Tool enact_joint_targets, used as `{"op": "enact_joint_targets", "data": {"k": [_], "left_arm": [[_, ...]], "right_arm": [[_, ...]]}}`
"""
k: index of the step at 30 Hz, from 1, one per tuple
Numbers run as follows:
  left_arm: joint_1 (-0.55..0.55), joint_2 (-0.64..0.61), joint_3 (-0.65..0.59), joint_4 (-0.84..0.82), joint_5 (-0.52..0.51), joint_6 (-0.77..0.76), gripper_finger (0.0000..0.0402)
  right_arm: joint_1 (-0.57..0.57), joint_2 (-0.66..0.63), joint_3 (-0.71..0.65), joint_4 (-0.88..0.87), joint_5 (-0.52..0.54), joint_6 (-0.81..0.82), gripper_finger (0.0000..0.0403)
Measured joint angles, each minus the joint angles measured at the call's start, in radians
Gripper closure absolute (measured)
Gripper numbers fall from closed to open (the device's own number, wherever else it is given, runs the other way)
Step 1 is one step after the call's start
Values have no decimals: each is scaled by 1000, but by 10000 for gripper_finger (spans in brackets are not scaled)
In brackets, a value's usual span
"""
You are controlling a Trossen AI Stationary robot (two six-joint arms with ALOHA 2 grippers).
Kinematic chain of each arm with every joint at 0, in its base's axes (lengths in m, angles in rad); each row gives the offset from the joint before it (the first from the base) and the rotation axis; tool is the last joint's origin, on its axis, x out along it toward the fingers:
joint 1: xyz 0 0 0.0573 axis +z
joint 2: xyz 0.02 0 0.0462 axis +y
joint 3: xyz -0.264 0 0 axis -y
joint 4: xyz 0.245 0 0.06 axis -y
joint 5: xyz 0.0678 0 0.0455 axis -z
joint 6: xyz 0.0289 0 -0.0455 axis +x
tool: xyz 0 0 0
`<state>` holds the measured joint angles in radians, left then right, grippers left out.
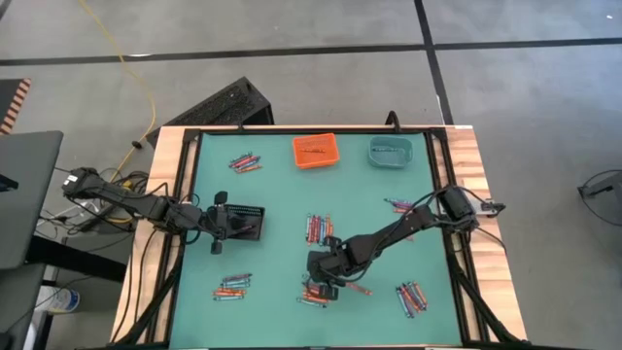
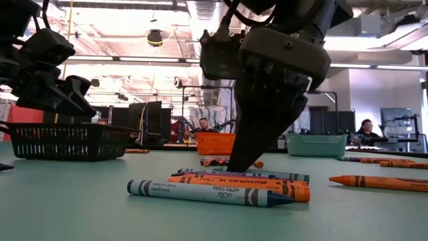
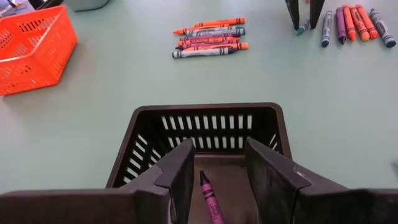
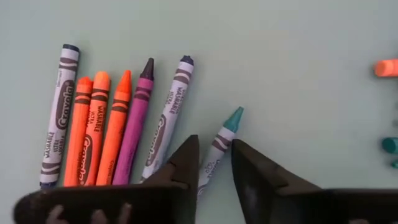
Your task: Sort crayons
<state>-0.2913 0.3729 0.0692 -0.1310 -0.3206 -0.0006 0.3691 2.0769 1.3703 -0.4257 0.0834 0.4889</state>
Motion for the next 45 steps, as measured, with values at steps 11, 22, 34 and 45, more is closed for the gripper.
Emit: {"op": "enact_joint_targets", "data": {"k": [11, 22, 34, 45], "left_arm": [[0, 0, 0, 0, 0, 0, 269], [0, 0, -5, 66, 18, -136, 269], [1, 0, -4, 233, -35, -449, 269], [1, 0, -3, 274, -171, -509, 269]], "right_arm": [[-19, -4, 6, -15, -27, -9, 396], [-21, -147, 21, -99, -14, -155, 398], [-137, -448, -32, -301, 101, -390, 399], [-565, -684, -292, -272, 102, -756, 399]]}}
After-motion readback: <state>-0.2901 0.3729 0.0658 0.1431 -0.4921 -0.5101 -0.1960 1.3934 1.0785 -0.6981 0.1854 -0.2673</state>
